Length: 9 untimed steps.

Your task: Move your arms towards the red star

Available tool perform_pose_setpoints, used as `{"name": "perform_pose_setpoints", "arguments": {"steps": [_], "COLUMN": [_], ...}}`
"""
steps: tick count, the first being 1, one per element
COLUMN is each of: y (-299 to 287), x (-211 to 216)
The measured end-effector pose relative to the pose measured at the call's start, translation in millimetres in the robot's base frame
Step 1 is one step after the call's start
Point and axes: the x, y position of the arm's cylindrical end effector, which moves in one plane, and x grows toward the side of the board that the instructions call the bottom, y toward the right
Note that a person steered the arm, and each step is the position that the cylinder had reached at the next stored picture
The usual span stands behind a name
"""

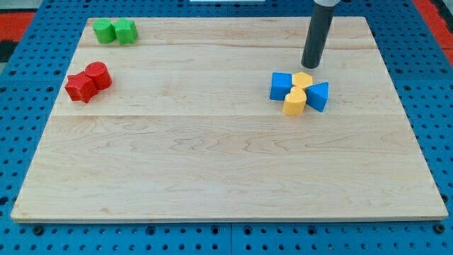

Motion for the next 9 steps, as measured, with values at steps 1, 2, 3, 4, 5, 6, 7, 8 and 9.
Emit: {"name": "perform_pose_setpoints", "arguments": {"steps": [1,2,3,4,5,6,7,8,9], "y": [-5,-47,-103,-144,-156,-157,-168,-186,-213], "x": [-9,-10,-10,-9,-10,-10,-10,-3,27]}}
